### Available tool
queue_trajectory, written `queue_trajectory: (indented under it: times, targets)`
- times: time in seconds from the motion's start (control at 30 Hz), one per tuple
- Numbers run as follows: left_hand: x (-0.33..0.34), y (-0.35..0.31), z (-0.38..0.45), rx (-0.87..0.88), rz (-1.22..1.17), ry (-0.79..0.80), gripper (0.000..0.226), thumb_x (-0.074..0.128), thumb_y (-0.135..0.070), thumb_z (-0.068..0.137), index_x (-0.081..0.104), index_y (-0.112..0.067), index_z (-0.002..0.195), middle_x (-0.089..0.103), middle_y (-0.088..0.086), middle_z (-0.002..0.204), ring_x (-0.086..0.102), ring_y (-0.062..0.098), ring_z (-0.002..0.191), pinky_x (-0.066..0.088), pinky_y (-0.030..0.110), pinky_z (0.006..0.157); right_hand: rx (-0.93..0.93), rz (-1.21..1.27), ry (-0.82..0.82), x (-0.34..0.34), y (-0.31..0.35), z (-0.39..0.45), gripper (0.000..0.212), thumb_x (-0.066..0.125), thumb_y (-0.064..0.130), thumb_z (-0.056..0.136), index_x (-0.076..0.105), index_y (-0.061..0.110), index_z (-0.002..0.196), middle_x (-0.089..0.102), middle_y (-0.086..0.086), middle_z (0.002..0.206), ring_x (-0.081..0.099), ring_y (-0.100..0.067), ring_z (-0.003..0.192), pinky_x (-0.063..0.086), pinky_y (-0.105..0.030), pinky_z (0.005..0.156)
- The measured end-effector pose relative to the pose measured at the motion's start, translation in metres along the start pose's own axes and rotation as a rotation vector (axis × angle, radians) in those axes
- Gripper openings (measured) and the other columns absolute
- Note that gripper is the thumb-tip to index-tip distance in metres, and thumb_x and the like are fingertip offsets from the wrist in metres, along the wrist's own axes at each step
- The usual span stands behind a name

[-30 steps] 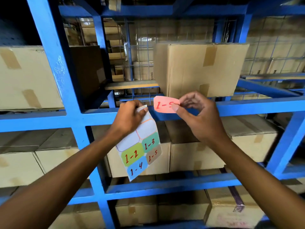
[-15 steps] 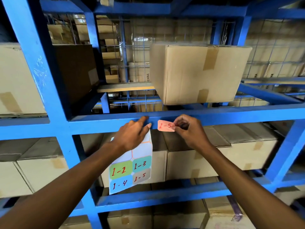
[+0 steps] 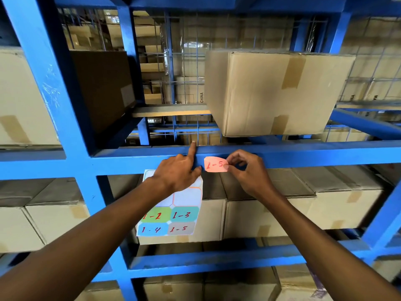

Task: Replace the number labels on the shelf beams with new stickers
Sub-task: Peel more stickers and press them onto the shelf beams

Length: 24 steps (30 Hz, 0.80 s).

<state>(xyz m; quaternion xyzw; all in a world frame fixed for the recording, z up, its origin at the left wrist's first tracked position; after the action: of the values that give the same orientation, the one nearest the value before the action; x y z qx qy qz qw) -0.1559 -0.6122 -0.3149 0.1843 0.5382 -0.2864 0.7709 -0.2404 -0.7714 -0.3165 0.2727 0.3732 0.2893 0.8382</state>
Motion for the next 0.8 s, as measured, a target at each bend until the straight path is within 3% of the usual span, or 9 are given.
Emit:
queue_trajectory:
  times: [0.13,0.27,0.33,0.47,0.63,0.8]
  targets:
    - [0.004,0.005,0.006,-0.082,-0.035,0.071,0.08,0.032,-0.065,0.088,0.0,-0.023,0.148,0.056,0.016,0.12,0.056,0.033,0.105,0.038,0.036,0.07,-0.004,-0.005,-0.008,0.002,-0.002,0.001,0.016,0.069,0.013,0.082,0.061,0.027,0.081,0.06,0.021,0.081,0.058,0.004,0.078,0.044,-0.007,0.062]
    - [-0.003,0.005,0.01,-0.064,-0.101,0.085,0.07,0.033,-0.058,0.091,0.011,-0.023,0.148,0.052,0.018,0.126,0.053,0.034,0.11,0.037,0.034,0.073,0.0,0.004,-0.025,0.003,-0.006,0.001,0.018,0.069,0.014,0.082,0.06,0.028,0.08,0.06,0.022,0.08,0.057,0.008,0.078,0.044,-0.007,0.063]
    - [-0.006,0.006,0.009,-0.053,-0.12,0.073,0.066,0.028,-0.055,0.092,0.012,-0.025,0.148,0.053,0.019,0.125,0.052,0.034,0.109,0.035,0.033,0.073,-0.004,0.009,-0.031,0.003,-0.007,0.001,0.016,0.069,0.013,0.082,0.06,0.026,0.081,0.06,0.021,0.08,0.057,0.007,0.077,0.043,-0.005,0.063]
    - [-0.005,0.005,0.009,-0.067,-0.058,0.054,0.074,0.023,-0.068,0.088,0.015,-0.026,0.147,0.054,0.016,0.12,0.053,0.033,0.109,0.035,0.034,0.073,0.002,0.005,-0.046,0.005,-0.008,0.001,0.014,0.069,0.013,0.082,0.061,0.025,0.082,0.059,0.021,0.08,0.057,0.004,0.078,0.043,-0.003,0.062]
    - [-0.01,0.0,0.013,-0.071,0.042,-0.08,0.069,0.032,-0.066,0.087,0.037,-0.018,0.137,0.062,0.016,0.104,0.058,0.035,0.098,0.037,0.036,0.067,0.012,-0.017,-0.058,0.006,-0.008,0.001,0.01,0.069,0.013,0.082,0.063,0.021,0.083,0.06,0.017,0.083,0.058,0.003,0.078,0.044,-0.004,0.061]
    - [-0.009,-0.002,0.015,-0.057,0.042,-0.135,0.062,0.037,-0.062,0.088,0.042,-0.016,0.13,0.064,0.016,0.1,0.06,0.035,0.094,0.035,0.036,0.063,0.03,-0.017,-0.06,0.006,-0.01,-0.001,0.008,0.069,0.015,0.083,0.064,0.021,0.086,0.068,0.007,0.093,0.06,0.001,0.079,0.046,-0.005,0.06]
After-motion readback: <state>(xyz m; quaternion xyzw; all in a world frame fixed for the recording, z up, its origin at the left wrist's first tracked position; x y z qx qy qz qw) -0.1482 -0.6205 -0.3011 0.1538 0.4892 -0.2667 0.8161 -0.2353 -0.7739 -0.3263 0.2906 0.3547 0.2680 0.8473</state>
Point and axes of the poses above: each hand's wrist, its own z-axis towards the middle knuckle, its own x-axis out of the palm, y = z × x, the point moved 7 cm from there along z, towards the middle knuckle
